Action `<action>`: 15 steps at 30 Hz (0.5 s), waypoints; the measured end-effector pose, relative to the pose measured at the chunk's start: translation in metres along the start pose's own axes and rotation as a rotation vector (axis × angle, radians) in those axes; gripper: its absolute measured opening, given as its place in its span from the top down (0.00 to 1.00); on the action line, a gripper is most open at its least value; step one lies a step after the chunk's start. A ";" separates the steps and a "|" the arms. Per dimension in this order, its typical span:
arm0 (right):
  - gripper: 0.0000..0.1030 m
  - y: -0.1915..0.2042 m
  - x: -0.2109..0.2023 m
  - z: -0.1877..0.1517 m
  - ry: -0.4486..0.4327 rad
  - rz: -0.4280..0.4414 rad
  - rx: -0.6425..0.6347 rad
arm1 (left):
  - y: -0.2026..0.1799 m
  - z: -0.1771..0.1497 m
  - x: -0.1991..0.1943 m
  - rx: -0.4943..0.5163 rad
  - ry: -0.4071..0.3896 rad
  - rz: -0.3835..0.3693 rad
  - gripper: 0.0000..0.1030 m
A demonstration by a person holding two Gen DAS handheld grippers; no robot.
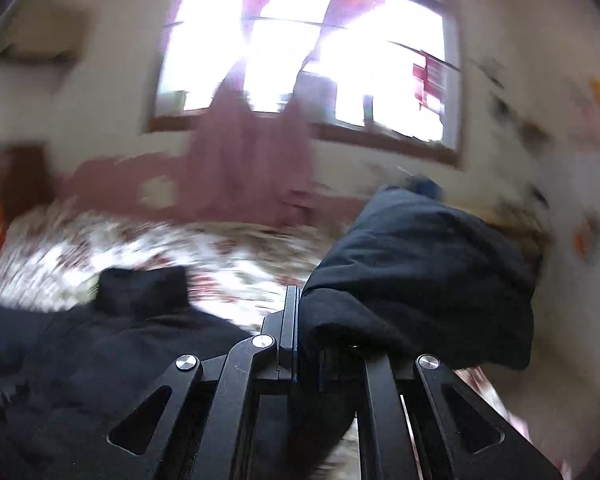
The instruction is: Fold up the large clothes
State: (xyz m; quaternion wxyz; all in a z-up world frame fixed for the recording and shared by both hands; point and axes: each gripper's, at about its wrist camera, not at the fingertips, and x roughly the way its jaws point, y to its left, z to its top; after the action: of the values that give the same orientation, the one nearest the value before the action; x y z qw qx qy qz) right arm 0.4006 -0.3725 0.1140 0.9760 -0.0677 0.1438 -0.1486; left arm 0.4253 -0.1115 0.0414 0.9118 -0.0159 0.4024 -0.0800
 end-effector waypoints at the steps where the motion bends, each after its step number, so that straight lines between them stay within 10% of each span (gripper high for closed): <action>1: 0.94 0.029 -0.003 0.005 -0.003 0.043 -0.063 | 0.016 -0.003 -0.007 -0.024 -0.008 0.011 0.00; 11: 0.92 0.215 -0.019 -0.065 0.204 0.313 -0.403 | 0.167 -0.049 -0.031 -0.257 -0.016 0.083 0.00; 15: 0.65 0.246 -0.015 -0.118 0.339 0.374 -0.510 | 0.187 -0.069 -0.019 -0.292 0.002 0.036 0.00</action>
State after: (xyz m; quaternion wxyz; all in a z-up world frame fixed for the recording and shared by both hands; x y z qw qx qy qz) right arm 0.4182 -0.1450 -0.0370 0.9004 -0.2560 0.3459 0.0643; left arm 0.3863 0.0784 -0.0090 0.9007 -0.1409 0.4109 -0.0043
